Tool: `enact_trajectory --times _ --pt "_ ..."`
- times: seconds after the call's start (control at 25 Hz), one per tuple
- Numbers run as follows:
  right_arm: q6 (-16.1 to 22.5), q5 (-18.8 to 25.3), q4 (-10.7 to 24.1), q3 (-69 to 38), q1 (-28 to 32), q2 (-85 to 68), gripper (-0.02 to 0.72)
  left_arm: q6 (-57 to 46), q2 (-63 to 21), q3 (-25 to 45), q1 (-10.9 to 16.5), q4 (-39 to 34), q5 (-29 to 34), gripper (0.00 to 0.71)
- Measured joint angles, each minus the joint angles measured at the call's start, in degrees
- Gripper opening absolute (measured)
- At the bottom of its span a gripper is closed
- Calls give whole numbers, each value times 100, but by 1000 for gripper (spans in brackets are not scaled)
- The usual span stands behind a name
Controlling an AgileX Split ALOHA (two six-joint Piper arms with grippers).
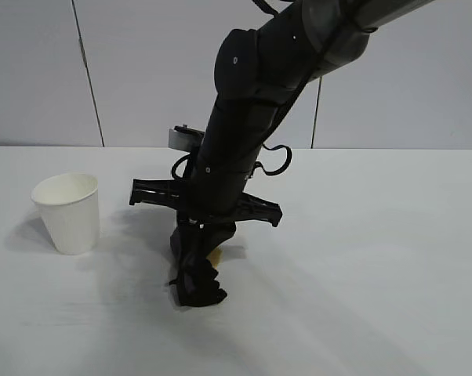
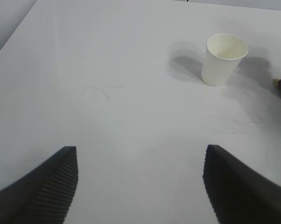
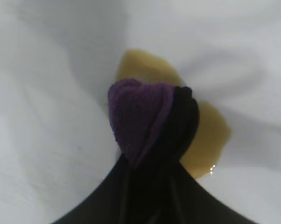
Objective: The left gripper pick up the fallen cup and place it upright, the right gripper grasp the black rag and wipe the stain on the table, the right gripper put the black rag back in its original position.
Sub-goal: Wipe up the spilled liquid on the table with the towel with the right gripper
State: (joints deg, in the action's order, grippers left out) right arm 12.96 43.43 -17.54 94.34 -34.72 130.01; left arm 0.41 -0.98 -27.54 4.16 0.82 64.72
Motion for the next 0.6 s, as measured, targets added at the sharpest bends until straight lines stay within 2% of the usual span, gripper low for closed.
enact_trajectory --times 0.24,0.48,0.6 --pt "-57 -334 -301 0 0 0 99 0 0 0 0 0 0 539" --pt "-57 -589 -322 0 0 0 99 0 0 0 0 0 0 539" --pt "-57 -609 -198 0 0 7 99 -2 0 0 0 0 0 539"
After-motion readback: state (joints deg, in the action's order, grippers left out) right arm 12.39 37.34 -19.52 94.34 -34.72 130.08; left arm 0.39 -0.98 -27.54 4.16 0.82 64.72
